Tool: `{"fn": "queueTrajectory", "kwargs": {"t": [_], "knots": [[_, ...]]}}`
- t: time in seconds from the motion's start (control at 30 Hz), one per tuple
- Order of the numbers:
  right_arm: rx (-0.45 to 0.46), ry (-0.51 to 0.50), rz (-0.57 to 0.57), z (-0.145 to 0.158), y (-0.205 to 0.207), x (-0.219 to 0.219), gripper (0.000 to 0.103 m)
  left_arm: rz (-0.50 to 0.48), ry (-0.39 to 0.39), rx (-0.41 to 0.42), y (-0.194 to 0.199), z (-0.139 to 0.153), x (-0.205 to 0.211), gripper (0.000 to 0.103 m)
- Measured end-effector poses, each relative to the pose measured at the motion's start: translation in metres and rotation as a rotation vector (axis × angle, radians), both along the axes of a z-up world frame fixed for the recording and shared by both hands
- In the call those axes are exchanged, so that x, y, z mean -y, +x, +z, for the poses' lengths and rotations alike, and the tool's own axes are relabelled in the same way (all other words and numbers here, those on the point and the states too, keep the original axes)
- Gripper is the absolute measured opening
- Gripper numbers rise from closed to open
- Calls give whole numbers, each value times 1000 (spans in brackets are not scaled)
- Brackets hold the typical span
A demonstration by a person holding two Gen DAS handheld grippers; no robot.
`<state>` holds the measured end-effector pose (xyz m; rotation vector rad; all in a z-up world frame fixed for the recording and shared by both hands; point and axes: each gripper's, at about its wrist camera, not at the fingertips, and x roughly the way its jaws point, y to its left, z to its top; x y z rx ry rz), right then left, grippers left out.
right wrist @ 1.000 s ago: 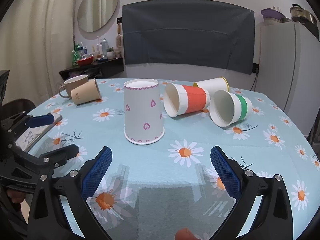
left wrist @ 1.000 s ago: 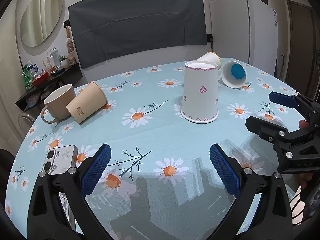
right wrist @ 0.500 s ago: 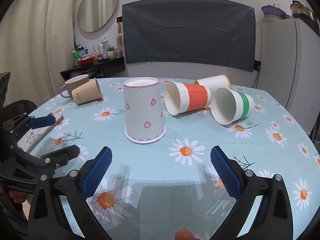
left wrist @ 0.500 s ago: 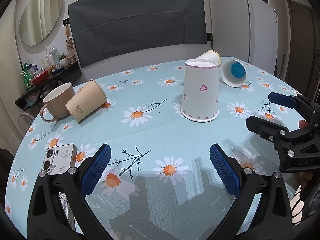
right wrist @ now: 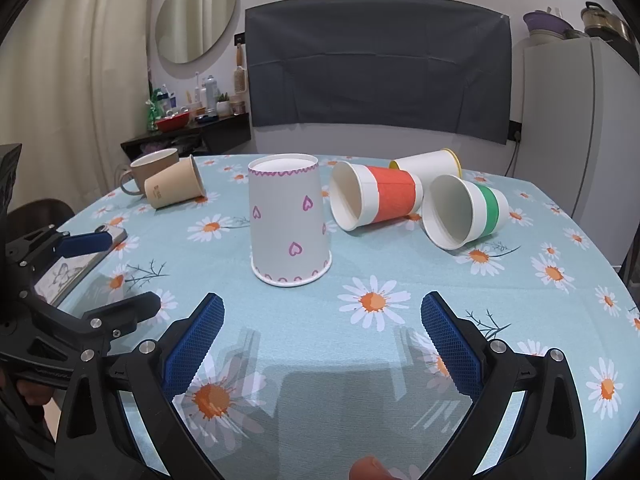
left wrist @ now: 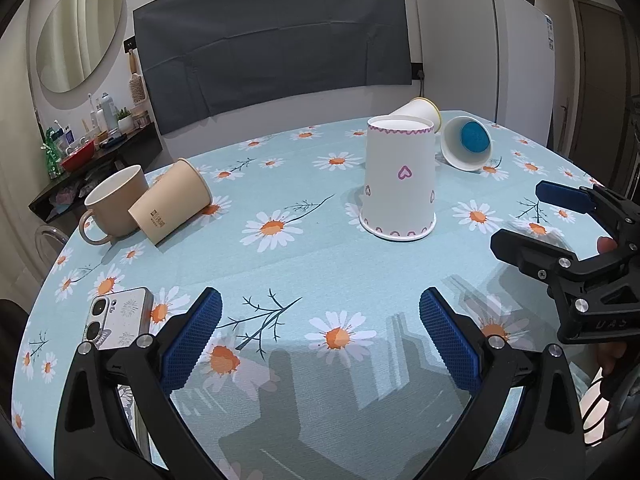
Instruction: Flip cup upside down
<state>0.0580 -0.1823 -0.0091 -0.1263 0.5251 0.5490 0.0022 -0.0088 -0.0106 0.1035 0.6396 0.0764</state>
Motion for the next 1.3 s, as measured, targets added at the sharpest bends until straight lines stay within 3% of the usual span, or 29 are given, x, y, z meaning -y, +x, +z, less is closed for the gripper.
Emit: {"fn": "queueTrajectory", "kwargs": {"t": [1.3], "knots": [[-2, 1, 1, 0, 1, 0, 95, -9, 2, -1, 1, -2, 1, 97]]}}
